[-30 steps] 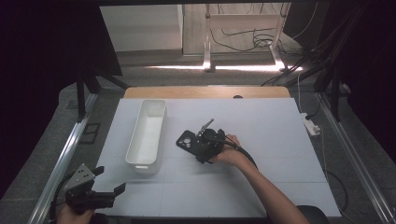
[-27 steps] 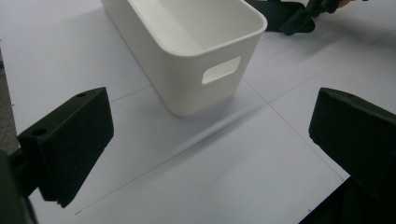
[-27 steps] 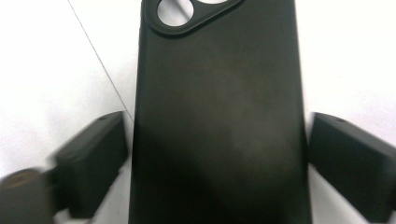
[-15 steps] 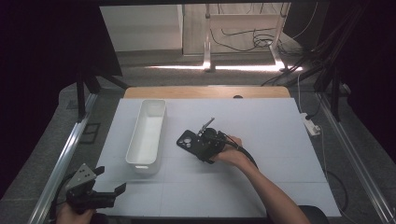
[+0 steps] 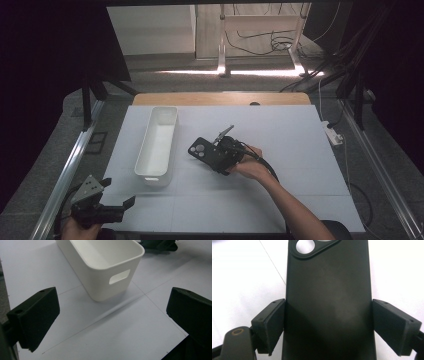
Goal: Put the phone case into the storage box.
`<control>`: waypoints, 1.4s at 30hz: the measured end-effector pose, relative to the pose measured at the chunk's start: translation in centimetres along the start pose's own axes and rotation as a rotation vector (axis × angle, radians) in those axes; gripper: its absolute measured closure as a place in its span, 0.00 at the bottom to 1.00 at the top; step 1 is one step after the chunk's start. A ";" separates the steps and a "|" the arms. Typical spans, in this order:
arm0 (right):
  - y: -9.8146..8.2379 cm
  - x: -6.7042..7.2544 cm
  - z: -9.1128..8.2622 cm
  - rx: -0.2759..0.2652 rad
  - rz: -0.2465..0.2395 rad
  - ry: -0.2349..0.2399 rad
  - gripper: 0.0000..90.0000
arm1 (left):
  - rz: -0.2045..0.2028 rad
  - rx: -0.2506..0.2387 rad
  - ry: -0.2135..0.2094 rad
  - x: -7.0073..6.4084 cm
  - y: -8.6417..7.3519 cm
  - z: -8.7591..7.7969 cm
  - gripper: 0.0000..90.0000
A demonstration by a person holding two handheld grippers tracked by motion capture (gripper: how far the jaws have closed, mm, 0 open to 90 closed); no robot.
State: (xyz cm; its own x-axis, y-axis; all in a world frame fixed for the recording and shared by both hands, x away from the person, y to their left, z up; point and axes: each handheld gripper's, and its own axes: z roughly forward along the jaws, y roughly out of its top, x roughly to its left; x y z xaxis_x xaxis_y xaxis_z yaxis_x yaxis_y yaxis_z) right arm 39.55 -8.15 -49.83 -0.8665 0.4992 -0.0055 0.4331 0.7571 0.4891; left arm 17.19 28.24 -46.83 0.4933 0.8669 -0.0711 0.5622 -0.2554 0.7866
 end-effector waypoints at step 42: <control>-5.3 0.6 -9.3 -0.218 0.029 0.067 0.17 | 0.095 -0.074 -0.214 -1.1 6.8 3.4 0.00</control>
State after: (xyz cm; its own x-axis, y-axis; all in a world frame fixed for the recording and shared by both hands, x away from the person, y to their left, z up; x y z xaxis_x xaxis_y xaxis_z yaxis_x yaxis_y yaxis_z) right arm 34.41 -15.77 -44.27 -0.8720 0.4851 0.0656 0.4006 0.6302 0.6651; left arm 22.77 24.10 -43.52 0.6758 0.7278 -0.1167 0.4603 -0.2930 0.8380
